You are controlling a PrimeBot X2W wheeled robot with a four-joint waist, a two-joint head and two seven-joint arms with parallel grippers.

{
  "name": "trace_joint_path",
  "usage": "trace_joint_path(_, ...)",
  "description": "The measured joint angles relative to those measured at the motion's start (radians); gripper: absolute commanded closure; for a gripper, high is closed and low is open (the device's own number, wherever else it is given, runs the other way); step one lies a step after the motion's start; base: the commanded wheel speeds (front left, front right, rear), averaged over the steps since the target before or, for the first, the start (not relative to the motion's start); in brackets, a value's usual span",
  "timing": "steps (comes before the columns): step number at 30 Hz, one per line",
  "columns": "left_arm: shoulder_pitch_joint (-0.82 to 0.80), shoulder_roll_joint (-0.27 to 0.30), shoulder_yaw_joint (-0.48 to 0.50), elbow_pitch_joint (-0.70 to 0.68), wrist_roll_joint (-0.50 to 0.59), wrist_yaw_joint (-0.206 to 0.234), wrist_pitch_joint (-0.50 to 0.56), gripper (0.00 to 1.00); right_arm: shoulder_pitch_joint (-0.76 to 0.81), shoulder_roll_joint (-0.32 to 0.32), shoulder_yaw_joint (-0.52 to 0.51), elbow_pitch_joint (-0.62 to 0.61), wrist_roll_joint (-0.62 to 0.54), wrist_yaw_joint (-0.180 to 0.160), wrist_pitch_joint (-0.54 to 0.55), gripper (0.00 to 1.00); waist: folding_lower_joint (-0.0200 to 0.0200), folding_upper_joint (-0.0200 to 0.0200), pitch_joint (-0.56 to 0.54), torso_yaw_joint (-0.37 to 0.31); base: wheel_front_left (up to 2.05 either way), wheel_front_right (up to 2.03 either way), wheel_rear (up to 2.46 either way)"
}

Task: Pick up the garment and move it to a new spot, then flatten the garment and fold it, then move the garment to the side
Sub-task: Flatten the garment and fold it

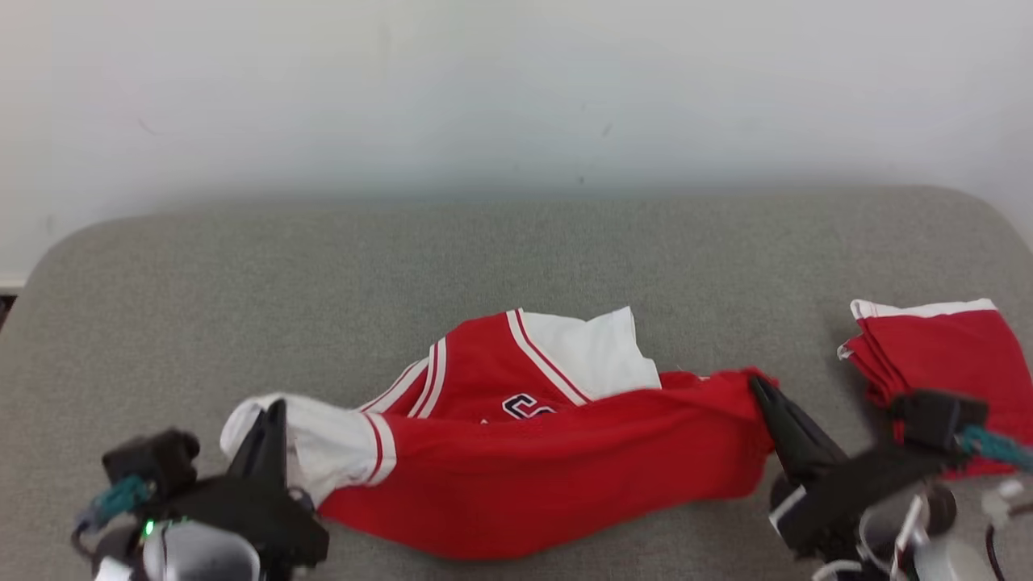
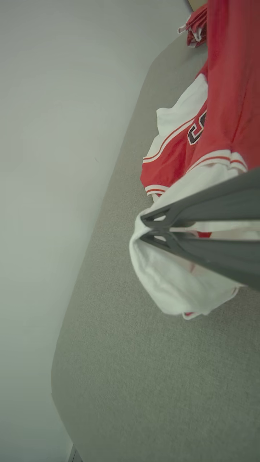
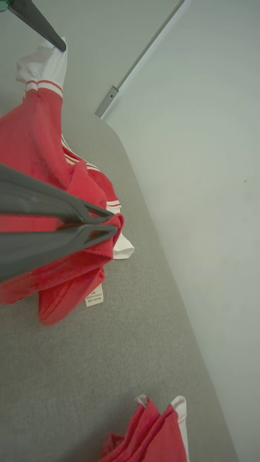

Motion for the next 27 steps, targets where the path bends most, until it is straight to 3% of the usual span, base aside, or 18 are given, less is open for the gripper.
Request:
trace_joint_path(6, -0.210, -0.002, -0.015, 0.128, 0.041, 0.009, 0.063, 1.00, -0.236, 0.005, 0.030, 0.133, -0.001, -0.034, 0.081, 1.00, 0.0003, 0.0001, 0.084, -0.005, 0.00, 0.00, 0.00)
trace_joint_path(7, -0.233, 0.000, -0.018, 0.150, 0.052, 0.009, 0.074, 1.00, -0.261, 0.004, 0.034, 0.155, -0.004, -0.036, 0.089, 0.96, 0.0003, 0.0001, 0.097, -0.006, 0.00, 0.00, 0.00)
trace_joint_path(8, -0.255, 0.000, -0.022, 0.174, 0.059, 0.009, 0.081, 0.68, -0.285, 0.005, 0.037, 0.178, -0.012, -0.042, 0.092, 0.00, 0.0003, 0.0001, 0.110, -0.006, 0.00, 0.00, 0.00)
trace_joint_path(9, -0.273, 0.001, -0.029, 0.194, 0.072, 0.009, 0.087, 0.25, -0.306, 0.006, 0.040, 0.196, -0.020, -0.048, 0.098, 0.00, 0.0003, 0.0002, 0.123, -0.006, 0.00, 0.00, 0.00)
trace_joint_path(10, -0.289, 0.001, -0.032, 0.212, 0.084, 0.009, 0.089, 0.00, -0.325, 0.007, 0.043, 0.215, -0.024, -0.052, 0.098, 0.00, 0.0003, 0.0002, 0.136, -0.006, 0.00, 0.00, 0.00)
trace_joint_path(18, -0.383, -0.004, -0.017, 0.316, 0.087, 0.013, 0.074, 0.00, -0.421, 0.030, 0.034, 0.324, -0.037, -0.061, 0.081, 0.00, 0.0004, 0.0003, 0.207, 0.003, 0.00, 0.00, 0.00)
trace_joint_path(27, -0.382, -0.002, 0.014, 0.317, 0.089, 0.018, -0.042, 0.00, -0.434, 0.031, 0.002, 0.350, -0.037, -0.059, -0.007, 0.00, 0.0002, 0.0002, 0.167, 0.014, 0.00, 0.00, 0.00)
